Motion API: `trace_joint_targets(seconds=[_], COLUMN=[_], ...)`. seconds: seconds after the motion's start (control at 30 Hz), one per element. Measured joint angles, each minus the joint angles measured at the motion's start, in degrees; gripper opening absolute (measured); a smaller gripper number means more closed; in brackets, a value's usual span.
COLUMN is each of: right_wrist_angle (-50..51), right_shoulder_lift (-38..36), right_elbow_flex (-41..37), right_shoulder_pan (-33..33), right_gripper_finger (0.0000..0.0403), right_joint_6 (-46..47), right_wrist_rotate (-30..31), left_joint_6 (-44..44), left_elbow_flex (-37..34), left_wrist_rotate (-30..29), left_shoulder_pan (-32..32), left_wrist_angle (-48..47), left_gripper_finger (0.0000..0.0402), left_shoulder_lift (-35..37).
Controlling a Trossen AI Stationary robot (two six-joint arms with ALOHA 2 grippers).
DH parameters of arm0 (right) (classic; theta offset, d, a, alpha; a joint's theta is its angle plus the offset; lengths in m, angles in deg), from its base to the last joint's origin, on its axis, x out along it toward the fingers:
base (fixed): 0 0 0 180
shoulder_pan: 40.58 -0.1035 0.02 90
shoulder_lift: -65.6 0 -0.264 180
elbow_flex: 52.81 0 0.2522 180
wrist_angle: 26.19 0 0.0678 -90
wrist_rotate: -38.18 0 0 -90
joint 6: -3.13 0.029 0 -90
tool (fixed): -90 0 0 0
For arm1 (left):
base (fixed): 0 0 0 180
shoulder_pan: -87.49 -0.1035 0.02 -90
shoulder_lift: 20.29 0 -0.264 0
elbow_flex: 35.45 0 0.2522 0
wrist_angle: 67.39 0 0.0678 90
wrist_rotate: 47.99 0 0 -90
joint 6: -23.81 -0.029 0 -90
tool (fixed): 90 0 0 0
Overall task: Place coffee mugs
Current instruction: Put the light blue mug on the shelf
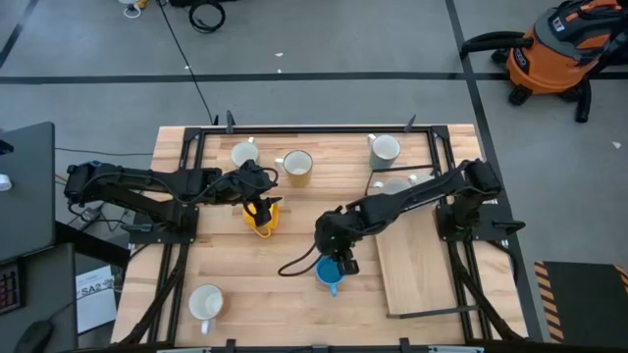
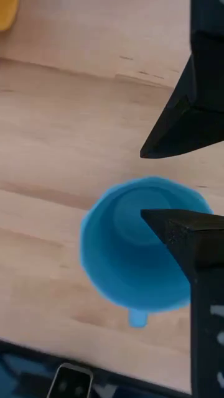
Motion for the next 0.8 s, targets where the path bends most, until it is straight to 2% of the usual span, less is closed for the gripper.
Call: trace_joint_targets(seconds=[0.33, 0.53, 0.8], right_wrist_angle=[1.23, 2.61, 3.21], right_shoulder_lift=[1.9, 1.92, 1.9], right_elbow_flex=[0.04, 0.07, 0.09], right_shoulder_pan=[0.02, -0.02, -0.01], right_gripper_finger=[0.0135, 0.0095, 0.0017], right_joint_6=[0.79, 1.05, 7.75], right_wrist_rotate=[3.19, 3.21, 4.39], left_joint_6=[0.02, 0.0, 0.02], left_elbow_flex=[0.0, 0.0, 0.0], left_wrist_rotate=[0.0, 0.0, 0.0], left_shoulder_pan=[0.0, 0.02, 0.0], left_wrist_angle=[0.0, 0.19, 0.13], left_gripper_finger=[0.0206, 0.0206, 0.0206], left_shoulder_lift=[0.0, 0.0, 0.0])
